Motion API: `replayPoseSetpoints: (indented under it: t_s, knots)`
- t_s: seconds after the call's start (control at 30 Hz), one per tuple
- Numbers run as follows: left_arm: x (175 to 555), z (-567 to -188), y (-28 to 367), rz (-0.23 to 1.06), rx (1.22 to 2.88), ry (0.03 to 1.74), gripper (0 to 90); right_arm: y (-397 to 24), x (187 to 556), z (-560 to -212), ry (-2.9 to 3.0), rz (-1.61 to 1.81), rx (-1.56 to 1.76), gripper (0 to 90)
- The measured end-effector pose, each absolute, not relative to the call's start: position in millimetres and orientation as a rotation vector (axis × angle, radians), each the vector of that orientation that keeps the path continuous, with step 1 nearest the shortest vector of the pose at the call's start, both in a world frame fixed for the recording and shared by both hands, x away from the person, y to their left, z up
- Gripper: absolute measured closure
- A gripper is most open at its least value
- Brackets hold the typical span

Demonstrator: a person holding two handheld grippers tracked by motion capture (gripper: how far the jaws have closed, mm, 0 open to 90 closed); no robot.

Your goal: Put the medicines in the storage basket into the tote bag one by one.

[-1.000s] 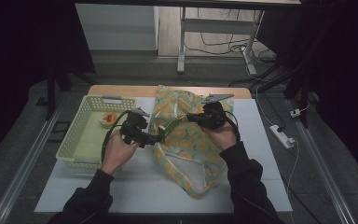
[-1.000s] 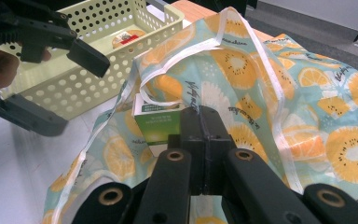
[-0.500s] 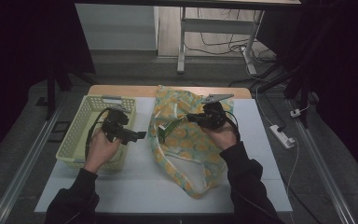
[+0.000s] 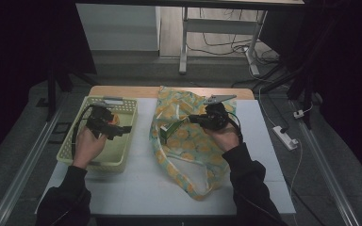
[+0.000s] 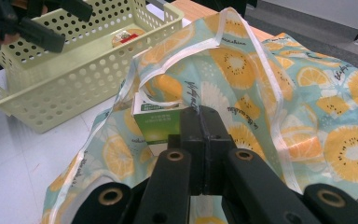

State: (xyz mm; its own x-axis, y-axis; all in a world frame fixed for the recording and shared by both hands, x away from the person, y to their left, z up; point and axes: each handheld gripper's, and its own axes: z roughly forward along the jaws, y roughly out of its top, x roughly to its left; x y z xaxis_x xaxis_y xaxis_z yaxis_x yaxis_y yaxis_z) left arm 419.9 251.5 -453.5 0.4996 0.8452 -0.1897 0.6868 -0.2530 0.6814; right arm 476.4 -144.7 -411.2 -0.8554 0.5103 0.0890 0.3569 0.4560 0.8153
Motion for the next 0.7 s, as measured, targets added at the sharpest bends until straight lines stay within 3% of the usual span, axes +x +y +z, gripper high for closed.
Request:
replayPoseSetpoints:
  t_s: [0.7]
  knots:
    - [458,-485,295,0.362,2.023,1.456,0.0,-145,477,-412,2.535,1.355,0.761,90.0]
